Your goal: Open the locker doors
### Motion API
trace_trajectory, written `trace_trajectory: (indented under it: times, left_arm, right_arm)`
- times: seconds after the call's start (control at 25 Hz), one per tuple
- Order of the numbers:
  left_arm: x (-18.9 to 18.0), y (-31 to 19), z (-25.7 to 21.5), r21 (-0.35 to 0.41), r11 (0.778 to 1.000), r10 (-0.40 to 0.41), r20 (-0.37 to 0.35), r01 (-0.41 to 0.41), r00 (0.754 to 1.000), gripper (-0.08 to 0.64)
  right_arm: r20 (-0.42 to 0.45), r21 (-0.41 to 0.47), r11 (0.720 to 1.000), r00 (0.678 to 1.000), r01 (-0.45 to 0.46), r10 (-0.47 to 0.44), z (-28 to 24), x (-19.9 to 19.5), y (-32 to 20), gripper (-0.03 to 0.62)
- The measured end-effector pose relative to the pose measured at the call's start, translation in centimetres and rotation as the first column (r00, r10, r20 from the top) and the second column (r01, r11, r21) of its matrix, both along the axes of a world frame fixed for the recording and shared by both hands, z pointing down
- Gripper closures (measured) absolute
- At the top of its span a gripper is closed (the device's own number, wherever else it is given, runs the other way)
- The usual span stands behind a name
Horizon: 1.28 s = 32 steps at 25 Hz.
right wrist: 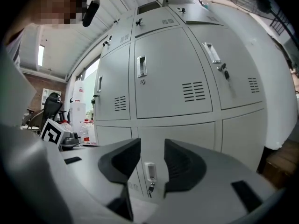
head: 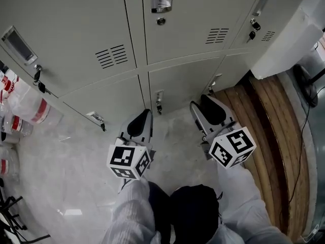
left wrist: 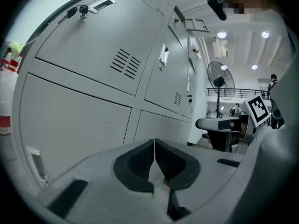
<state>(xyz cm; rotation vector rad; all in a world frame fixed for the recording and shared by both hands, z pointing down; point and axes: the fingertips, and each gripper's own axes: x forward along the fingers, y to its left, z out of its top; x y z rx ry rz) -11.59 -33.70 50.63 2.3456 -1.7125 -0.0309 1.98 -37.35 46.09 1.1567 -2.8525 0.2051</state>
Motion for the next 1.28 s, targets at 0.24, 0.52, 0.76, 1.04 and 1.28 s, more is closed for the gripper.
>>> trace_trajectory:
  times: [0.24, 0.52, 0.76, 1.04, 1.28]
  left_arm:
    - [-0.9, 0.1, 3.8, 0.008, 0.999, -0.043, 0.024, 0.043, 0.999, 0.548]
    - [-2.1, 0.7, 5.7, 0.024, 0.995, -0.093, 0.004, 0.093, 0.996, 0.548]
    - [-3.0, 1.3, 6.9, 0.009, 0.994, -0.112, 0.009, 0.112, 0.994, 0.548]
    - [-5.0, 2.9, 7.6, -0.009, 0.986, -0.167, -0.009, 0.167, 0.986, 0.548]
    - [-7.6, 4.4, 7.8, -0.019, 0.972, -0.234, -0.068, 0.233, 0.97, 0.548]
  right_arm:
    - [-0.02, 0.005, 1.0, 1.0, -0.014, 0.014, 4.5, -0.2, -0.7, 0.451]
    - [-0.022, -0.003, 1.0, 1.0, 0.009, -0.009, 8.0, -2.4, -0.9, 0.451]
    - [-0.044, -0.021, 0.999, 0.998, 0.038, -0.039, 10.5, -4.6, -1.5, 0.451]
    - [-0.05, -0.034, 0.998, 0.997, 0.062, -0.063, 13.3, -7.2, -2.4, 0.451]
    - [-0.069, -0.048, 0.995, 0.994, 0.083, -0.086, 15.4, -9.4, -3.3, 0.451]
